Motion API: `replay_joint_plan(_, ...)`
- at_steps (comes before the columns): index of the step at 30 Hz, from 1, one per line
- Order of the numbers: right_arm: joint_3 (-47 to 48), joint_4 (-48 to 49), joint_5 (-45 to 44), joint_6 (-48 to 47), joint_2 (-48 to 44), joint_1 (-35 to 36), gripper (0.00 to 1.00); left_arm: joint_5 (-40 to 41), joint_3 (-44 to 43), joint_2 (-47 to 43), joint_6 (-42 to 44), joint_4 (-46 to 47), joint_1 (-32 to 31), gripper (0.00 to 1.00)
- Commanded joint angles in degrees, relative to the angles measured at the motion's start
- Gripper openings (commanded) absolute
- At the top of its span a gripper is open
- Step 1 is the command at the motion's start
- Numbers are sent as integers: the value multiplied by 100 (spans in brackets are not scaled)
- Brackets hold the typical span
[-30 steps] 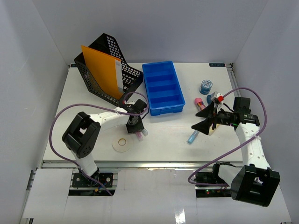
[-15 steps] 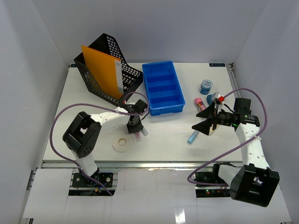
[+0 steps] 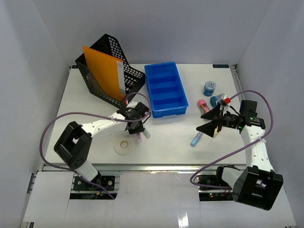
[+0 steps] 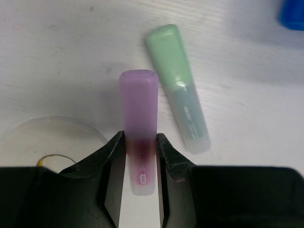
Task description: Organize the desk
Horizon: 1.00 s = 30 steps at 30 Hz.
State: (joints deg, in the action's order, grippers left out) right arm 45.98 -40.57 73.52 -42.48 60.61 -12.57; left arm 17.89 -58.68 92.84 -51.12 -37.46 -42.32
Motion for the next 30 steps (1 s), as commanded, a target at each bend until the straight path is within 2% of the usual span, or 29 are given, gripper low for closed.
replay_joint_plan(1, -19, -3, 212, -76, 45, -66, 94, 339, -488, -854, 1148, 270, -405, 3)
replay_joint_plan(4, -36, -3, 225, -93, -5, -88, 94, 25, -980, -785, 2269, 438, -488, 3)
replay_joint_plan(10, -47, -3, 224, -111, 10, -96, 94, -1372, -2175, -45, 5146, 608, -488, 3)
replay_joint_plan(16, -71, -3, 216, -129, 12, -105, 94, -1553, -3683, 1053, 7090, 494, -479, 7)
replay_joint_plan(21, -93, -8, 207, -155, 16, -100, 94, -1333, -4448, 2062, 7907, 462, -399, 8)
replay_joint_plan(26, -116, 11, 198, -187, 38, -96, 94, -1424, -5012, 2794, 8219, 441, -208, 9)
replay_joint_plan(30, -123, 4, 184, -205, 92, -96, 94, -1591, -5056, 2984, 8287, 448, -163, 19)
